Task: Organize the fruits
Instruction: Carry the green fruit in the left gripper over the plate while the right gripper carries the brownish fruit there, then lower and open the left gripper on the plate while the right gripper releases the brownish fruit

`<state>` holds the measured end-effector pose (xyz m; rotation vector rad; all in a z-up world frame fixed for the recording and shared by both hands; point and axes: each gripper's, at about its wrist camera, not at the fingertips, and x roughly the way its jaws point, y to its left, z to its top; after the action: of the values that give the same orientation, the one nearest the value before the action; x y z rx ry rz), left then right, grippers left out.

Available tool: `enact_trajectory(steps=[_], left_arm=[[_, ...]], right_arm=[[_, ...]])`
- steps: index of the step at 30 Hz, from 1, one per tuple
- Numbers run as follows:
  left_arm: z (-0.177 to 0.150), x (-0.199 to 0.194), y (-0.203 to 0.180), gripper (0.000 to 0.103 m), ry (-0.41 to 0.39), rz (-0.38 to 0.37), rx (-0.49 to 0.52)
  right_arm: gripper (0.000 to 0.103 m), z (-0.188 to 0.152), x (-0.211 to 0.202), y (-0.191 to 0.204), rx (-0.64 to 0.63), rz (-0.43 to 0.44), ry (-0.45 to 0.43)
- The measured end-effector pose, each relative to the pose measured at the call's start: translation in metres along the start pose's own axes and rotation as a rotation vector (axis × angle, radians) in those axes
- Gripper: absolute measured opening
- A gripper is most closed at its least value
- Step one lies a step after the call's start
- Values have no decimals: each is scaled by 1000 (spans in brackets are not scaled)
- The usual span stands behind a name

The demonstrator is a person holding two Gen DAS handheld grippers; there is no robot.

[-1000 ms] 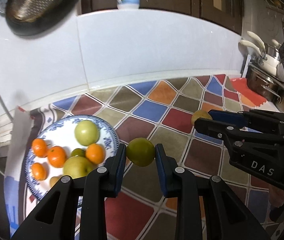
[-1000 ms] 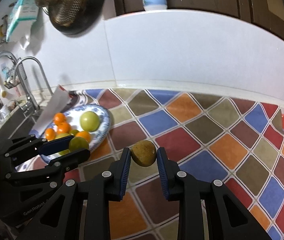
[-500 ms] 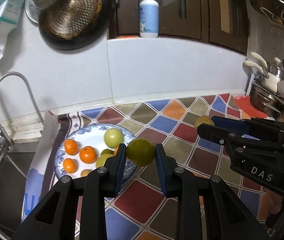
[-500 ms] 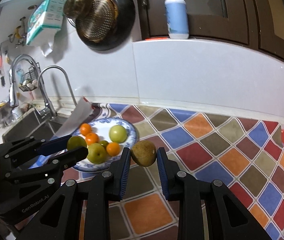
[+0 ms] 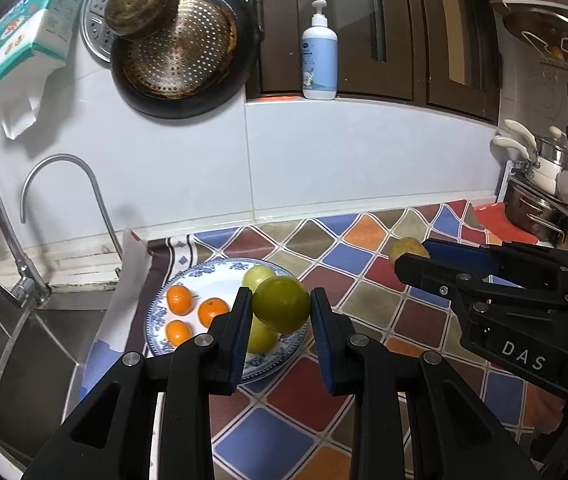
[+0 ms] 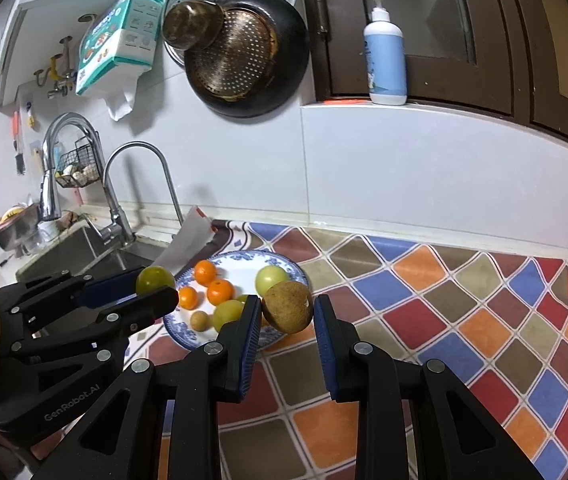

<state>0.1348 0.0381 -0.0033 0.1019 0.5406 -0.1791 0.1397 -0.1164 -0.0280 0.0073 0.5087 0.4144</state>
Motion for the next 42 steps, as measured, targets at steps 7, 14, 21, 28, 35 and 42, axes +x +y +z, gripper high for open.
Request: enact_trajectory(steps=[7, 14, 21, 28, 35, 42], left_arm=[[3, -2, 15, 30, -10, 5, 12], [9, 5, 36, 30, -11, 10, 24], [12, 24, 59, 30, 6, 16, 26], [14, 50, 79, 30, 29, 22, 35], [15, 85, 90, 30, 63, 9, 31], [11, 121, 103, 30, 109, -16, 18]], right_arm=[[28, 5, 5, 16, 3, 11, -13], [28, 13, 20, 30, 6, 20, -21], [28, 23, 44, 42, 3, 31, -10], [28, 31, 80, 49, -13, 42, 30], [28, 40, 115, 47, -23, 48, 63], [28, 42, 151, 43, -20, 60, 99]])
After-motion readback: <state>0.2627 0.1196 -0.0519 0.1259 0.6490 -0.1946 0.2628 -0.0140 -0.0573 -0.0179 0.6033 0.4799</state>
